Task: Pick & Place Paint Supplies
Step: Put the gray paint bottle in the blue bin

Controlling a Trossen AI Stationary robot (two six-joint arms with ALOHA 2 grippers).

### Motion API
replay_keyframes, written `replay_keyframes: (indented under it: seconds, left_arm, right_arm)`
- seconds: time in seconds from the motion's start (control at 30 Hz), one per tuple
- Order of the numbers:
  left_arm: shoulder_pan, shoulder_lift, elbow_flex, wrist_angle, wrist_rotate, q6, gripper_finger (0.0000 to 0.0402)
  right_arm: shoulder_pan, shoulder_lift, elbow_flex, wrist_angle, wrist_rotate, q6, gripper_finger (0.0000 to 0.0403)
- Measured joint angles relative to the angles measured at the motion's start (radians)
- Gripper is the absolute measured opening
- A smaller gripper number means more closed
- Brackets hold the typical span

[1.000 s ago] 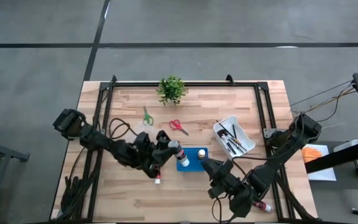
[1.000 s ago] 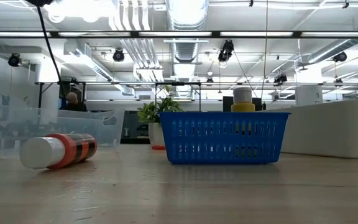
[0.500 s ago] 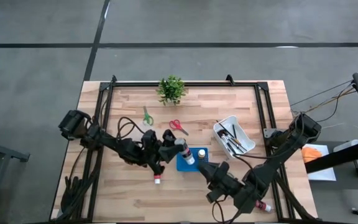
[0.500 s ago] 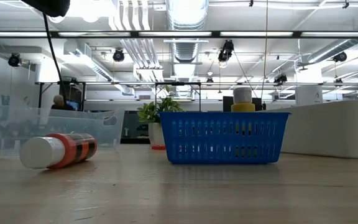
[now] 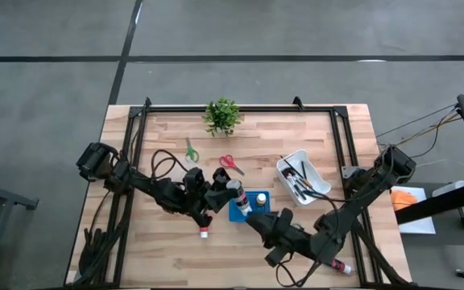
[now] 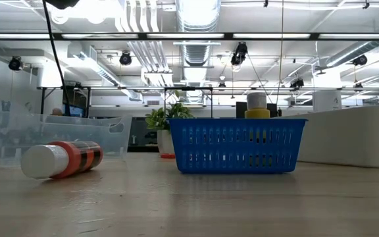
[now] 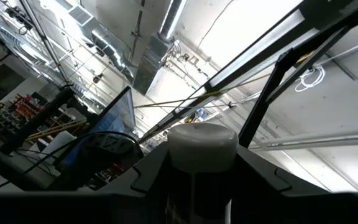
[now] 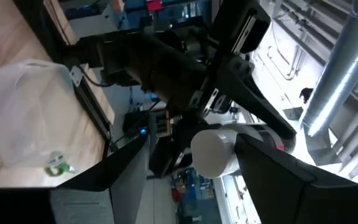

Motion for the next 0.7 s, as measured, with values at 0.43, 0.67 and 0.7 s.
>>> replay_keyframes:
  seconds: [0.43, 0.67, 0.7]
  left_arm:
    - [0.0, -0.001, 0.009, 0.004, 0.066, 0.001, 0.0147]
    - [-0.002, 0.0, 0.009, 0.016, 0.202, 0.048, 0.0147]
    - [-0.002, 0.0, 0.009, 0.016, 0.221, 0.064, 0.0147]
  right_arm:
    - [-0.027, 0.003, -0.008, 0.213, -0.041, -0.177, 0.0238]
    - [0.024, 0.001, -0.014, 0.246, -0.037, -0.179, 0.0238]
    - [0.03, 0.001, -0.016, 0.257, -0.038, -0.179, 0.0238]
